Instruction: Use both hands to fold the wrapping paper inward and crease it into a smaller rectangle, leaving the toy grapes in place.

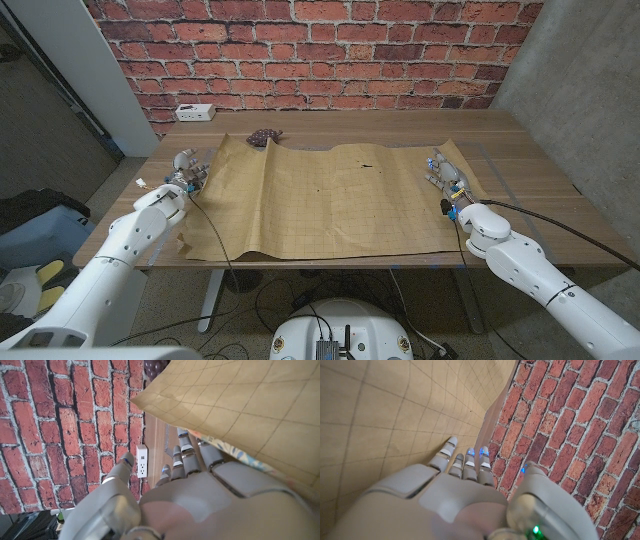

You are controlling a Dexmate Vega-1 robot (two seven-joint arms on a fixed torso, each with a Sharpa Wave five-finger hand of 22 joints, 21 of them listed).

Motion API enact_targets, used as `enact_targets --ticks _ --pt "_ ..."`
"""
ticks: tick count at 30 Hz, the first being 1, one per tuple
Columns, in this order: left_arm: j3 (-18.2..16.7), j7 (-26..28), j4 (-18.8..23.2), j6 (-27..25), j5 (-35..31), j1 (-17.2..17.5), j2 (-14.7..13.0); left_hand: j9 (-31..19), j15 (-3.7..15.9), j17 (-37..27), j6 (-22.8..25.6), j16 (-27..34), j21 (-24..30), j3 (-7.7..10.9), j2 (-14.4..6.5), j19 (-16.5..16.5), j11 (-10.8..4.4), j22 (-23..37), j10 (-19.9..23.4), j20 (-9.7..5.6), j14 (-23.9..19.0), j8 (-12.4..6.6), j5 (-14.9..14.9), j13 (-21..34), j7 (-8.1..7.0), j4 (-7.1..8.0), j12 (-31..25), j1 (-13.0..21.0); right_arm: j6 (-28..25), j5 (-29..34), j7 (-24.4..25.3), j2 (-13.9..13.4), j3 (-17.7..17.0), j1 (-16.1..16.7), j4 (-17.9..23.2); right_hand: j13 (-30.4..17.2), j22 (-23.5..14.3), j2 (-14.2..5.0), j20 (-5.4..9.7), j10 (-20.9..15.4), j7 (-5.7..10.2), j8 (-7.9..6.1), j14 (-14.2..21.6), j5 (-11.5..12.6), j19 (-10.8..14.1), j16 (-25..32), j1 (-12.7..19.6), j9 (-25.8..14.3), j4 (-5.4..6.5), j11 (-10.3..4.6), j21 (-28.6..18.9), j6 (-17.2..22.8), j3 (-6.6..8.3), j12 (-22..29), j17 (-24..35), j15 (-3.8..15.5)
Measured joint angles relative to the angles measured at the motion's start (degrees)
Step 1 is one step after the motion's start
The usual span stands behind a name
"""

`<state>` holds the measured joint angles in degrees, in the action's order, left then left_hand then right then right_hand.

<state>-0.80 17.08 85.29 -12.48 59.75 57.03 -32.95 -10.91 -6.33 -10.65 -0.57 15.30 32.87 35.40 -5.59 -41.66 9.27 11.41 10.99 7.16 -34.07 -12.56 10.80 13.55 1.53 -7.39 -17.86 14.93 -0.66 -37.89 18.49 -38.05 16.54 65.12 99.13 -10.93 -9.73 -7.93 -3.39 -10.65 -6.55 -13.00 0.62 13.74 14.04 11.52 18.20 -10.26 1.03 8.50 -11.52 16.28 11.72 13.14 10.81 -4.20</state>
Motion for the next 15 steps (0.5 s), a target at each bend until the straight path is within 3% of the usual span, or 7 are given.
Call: enact_targets --ticks 2,5,7,9,10,13,15 --pt "-0.01 -0.79 -0.28 0.03 0.92 -0.19 -0.27 0.00 -0.41 -0.17 1.64 -1.33 -0.47 -0.20 0.49 2.49 -0.28 0.00 0.42 1.13 1.21 -0.19 0.00 -0.37 -0.53 0.20 0.06 -0.48 0.11 0.03 0.01 0.05 -0.02 0.00 -0.11 0.00 0.00 0.00 0.00 0.00 0.00 0.00 0.02 0.00 0.00 0.00 0.00 0.00 0.00 0.00 0.00 0.00 0.00 0.00 0.00 0.02" --pt "0.30 -1.86 -0.26 -0.52 2.09 -0.56 -1.63 0.00 -1.78 -0.16 1.11 -4.58 -3.43 -0.67 2.02 11.00 -1.23 0.00 -1.66 2.87 9.36 0.90 0.00 -0.78 -1.58 -1.24 2.06 -0.03 0.28 0.09 0.02 0.16 -0.04 0.00 -0.31 0.00 0.00 0.00 0.00 0.00 -0.20 0.00 0.21 0.00 0.00 0.00 0.00 0.00 0.00 0.00 0.00 0.20 0.00 0.00 0.00 0.21" --pt "0.87 -1.86 0.10 -0.52 2.09 -0.77 -2.91 0.00 -2.17 -0.16 -0.70 -5.36 -5.49 -1.23 3.58 16.53 -1.91 0.00 -3.33 3.29 15.07 1.63 0.00 -0.79 -1.84 -1.96 3.34 1.19 0.38 0.14 0.03 0.16 -0.04 0.00 -0.31 0.00 0.00 0.00 0.22 0.00 -0.20 0.00 0.21 0.00 0.22 0.00 0.00 0.00 0.00 0.00 0.00 0.20 0.00 0.00 0.00 0.21" --pt "1.74 -1.86 1.00 -0.52 2.09 -1.25 -4.79 0.00 -2.27 -0.04 -2.30 -5.36 -6.80 -1.54 4.60 19.92 -2.37 0.00 -4.68 3.34 18.35 1.81 -0.24 -0.79 -1.84 -2.26 4.12 2.21 0.52 0.19 0.03 0.16 -0.04 0.00 -0.31 0.00 0.00 0.00 0.32 -0.21 -0.20 0.00 0.32 0.00 0.32 0.00 0.00 0.00 0.00 -0.22 0.00 0.20 0.00 0.00 0.00 0.09" --pt "1.96 -1.86 1.20 -0.52 2.09 -1.38 -5.24 -0.01 -2.23 0.00 -2.93 -5.36 -7.25 -1.54 4.99 21.00 -2.31 0.01 -5.18 3.26 19.45 1.80 -0.24 -0.79 -1.83 -2.26 4.39 2.61 0.55 0.20 0.03 0.16 -0.04 0.00 -0.31 0.00 0.00 0.00 0.30 -0.31 -0.20 0.00 0.42 0.00 0.34 0.00 0.00 0.00 0.00 -0.32 0.00 0.20 0.00 0.00 0.00 -0.01" --pt "3.67 -0.99 2.28 -7.26 1.27 -2.41 -8.14 -0.01 -2.17 0.00 -3.99 -5.36 -7.66 -1.58 5.97 22.32 -2.10 0.01 -5.95 2.83 21.18 1.81 -0.24 -0.79 -1.09 -2.69 4.59 3.65 0.85 0.28 0.04 0.55 -0.09 -0.31 -1.03 0.00 0.00 0.00 0.01 -0.62 -0.20 0.00 0.42 -0.42 0.62 0.00 0.00 0.00 0.00 0.00 0.00 0.20 0.00 0.00 0.00 -0.01" --pt "4.49 -0.69 2.65 -8.49 0.71 -3.03 -9.20 0.25 -1.50 0.00 -3.63 -4.80 -7.26 -0.86 5.43 20.77 -1.77 0.01 -5.45 1.71 20.51 1.50 -0.23 -0.78 -0.38 -3.34 4.59 7.25 1.03 0.31 0.04 0.63 -0.09 -0.36 -1.16 -0.01 0.00 0.00 0.01 -0.62 -0.20 0.00 0.42 -0.44 0.62 0.00 0.00 0.00 0.00 0.00 0.00 0.20 0.00 0.00 0.00 -0.01"
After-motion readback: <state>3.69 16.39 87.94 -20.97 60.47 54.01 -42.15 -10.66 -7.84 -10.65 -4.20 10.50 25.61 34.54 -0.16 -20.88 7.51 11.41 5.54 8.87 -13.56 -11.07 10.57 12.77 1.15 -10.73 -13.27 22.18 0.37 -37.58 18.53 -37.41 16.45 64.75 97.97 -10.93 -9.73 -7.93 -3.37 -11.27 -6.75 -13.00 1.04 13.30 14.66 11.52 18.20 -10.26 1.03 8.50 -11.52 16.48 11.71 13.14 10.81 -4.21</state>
